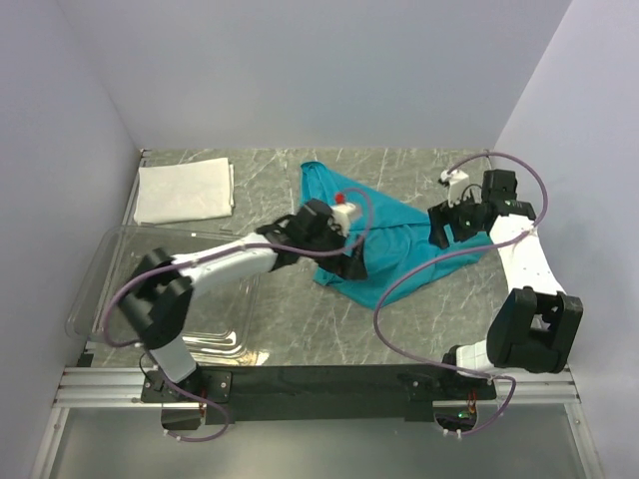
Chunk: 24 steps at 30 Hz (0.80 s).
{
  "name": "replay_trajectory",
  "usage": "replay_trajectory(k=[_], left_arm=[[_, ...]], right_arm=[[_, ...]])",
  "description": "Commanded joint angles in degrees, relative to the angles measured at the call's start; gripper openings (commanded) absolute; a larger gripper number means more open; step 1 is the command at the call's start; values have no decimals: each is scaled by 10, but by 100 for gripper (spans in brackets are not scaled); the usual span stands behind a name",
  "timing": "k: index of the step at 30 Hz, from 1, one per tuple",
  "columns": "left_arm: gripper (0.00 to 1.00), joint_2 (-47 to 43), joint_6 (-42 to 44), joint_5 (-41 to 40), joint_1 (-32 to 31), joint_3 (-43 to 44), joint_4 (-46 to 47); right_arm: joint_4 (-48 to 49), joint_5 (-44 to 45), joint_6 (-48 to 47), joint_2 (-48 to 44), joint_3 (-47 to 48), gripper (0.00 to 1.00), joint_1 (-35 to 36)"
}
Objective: Fold and stack the t-shirts
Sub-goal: Flatten the tshirt out
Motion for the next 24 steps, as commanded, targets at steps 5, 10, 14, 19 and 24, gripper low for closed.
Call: replay_trajectory(k=[5,10,14,19,24], left_arm=[[89,56,80,-53,-68,-11,10],[89,69,85,-69,-84,-36,44],[90,98,93,-121,-106,-20,47],[88,128,102,-196,-137,2,40],[81,134,105,-257,-150,0,56]], right_arm=[[-88,-86,-124,-36,-76,85,-4],[-83,-97,-95,-35,-80,84,-22],[-82,-112,-74,-24,-67,84,-24],[-90,-121,-66,-14,-52,84,-32],[-95,-130,-65,-11,-49,84,-44]])
